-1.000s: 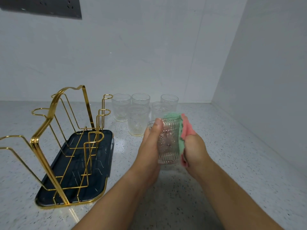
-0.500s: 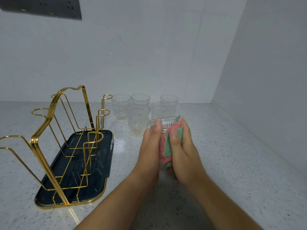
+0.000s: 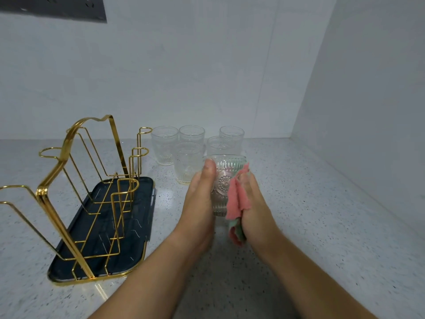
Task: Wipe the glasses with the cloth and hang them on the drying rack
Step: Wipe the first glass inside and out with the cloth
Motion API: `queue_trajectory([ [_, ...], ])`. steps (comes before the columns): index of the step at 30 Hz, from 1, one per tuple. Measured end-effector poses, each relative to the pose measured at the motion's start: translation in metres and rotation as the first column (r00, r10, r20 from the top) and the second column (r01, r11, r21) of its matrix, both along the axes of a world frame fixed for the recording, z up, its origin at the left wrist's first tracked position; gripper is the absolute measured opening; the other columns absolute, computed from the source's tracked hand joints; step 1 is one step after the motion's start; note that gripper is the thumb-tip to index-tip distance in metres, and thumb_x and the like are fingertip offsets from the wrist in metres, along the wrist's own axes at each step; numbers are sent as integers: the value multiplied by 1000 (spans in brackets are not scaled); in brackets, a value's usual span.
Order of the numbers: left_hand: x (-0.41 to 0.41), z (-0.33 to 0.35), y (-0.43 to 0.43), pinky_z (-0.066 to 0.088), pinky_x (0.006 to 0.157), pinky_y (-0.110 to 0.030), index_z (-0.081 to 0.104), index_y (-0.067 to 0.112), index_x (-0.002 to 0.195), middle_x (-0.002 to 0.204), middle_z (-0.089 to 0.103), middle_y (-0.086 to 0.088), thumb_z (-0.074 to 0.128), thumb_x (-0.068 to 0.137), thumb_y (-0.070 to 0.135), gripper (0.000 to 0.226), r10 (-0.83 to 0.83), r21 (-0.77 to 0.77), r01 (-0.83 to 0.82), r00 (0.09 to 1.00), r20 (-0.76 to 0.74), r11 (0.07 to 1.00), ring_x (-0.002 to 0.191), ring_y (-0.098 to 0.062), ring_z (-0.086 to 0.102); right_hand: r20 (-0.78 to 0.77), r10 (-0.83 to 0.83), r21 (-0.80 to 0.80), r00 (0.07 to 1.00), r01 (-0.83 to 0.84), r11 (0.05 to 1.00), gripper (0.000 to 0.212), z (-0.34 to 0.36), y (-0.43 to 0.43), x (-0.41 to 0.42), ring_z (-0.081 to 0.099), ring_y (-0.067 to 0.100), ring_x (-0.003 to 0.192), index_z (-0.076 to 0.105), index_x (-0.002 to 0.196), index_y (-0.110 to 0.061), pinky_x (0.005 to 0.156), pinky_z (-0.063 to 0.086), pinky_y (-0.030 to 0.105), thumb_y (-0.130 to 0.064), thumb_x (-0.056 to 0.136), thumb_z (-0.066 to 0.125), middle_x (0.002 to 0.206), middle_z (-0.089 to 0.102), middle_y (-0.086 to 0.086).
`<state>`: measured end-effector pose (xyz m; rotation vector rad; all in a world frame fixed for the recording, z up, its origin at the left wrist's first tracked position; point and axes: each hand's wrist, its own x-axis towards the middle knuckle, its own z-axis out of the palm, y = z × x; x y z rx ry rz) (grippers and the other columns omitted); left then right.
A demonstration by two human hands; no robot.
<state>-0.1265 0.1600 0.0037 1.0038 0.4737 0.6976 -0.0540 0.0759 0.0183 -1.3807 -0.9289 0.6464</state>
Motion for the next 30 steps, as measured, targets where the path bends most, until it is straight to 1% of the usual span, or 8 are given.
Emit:
queue_trajectory([
  [5, 1, 0, -4, 62, 93, -40, 73, 9, 127, 126, 76, -17, 31, 102, 70, 78, -72, -78, 76, 996, 50, 994, 112, -27, 76, 110, -35, 54, 993, 29, 998, 54, 1, -3, 4, 64, -14, 107, 28, 158, -33, 82, 52, 8, -38, 106, 43, 133, 60, -17],
  [9, 1, 4, -10, 57, 102, -37, 82, 22, 110, 119, 80, 0, 24, 110, 57, 68, -7, -18, 8, 997, 83, 1000, 111, -10, 76, 118, -104, 9, 988, 104, 995, 51, 13, 2, 12, 69, 1, 68, 55, 134, -30, 65, 53, 22, -59, 100, 32, 82, 71, -11],
  [12, 2, 6, -9, 50, 107, -41, 75, 25, 127, 127, 77, 2, 49, 99, 68, 58, -49, 65, 45, 996, 75, 997, 120, -12, 72, 28, -128, -109, 991, 130, 985, 59, 17, 10, 19, 59, -3, 58, 67, 110, -34, 63, 47, 24, -72, 95, 24, 57, 62, -20],
  [16, 2, -3, -4, 59, 97, -47, 56, 22, 144, 131, 75, -6, 79, 84, 50, 70, -112, 143, 113, 994, -14, 983, 120, -28, 72, -307, -49, -84, 950, 25, 996, 34, 20, 10, 28, 69, 1, 88, 67, 107, -32, 70, 52, 19, -40, 111, 34, 91, 76, -6],
  [20, 3, -12, -3, 46, 115, -57, 47, 29, 146, 145, 65, -4, 94, 66, 57, 98, -131, 164, 148, 986, -107, 975, 136, -30, 61, -353, -115, -10, 929, 119, 993, 44, 21, -4, 24, 43, 4, 22, 48, 71, -7, 27, 33, 14, -15, 111, 31, 31, 45, -5],
  [23, 4, -13, -4, 51, 111, -56, 43, 29, 138, 133, 72, -5, 96, 60, 52, 97, -116, 174, 129, 990, -84, 976, 124, -28, 70, -210, -220, 39, 953, 233, 972, 38, 14, -3, 24, 41, 8, 26, 49, 94, -8, 29, 31, 15, -41, 110, 37, 45, 50, -1],
  [26, 1, -7, -7, 61, 94, -39, 43, 19, 134, 119, 78, -4, 88, 74, 34, 77, -61, 238, 64, 998, -19, 969, 111, -24, 76, 6, -334, 91, 943, 332, 939, 35, 16, -2, 26, 63, 17, 70, 61, 84, -25, 56, 51, 26, -46, 107, 45, 104, 55, 7],
  [30, -1, -4, -5, 59, 100, -45, 50, 17, 130, 127, 74, -12, 85, 80, 32, 63, -12, 265, 6, 1000, 23, 964, 119, -32, 72, 57, -348, 184, 936, 333, 925, 33, 19, -7, 20, 56, 1, 64, 64, 81, -29, 54, 48, 19, -41, 106, 45, 91, 54, 1],
])
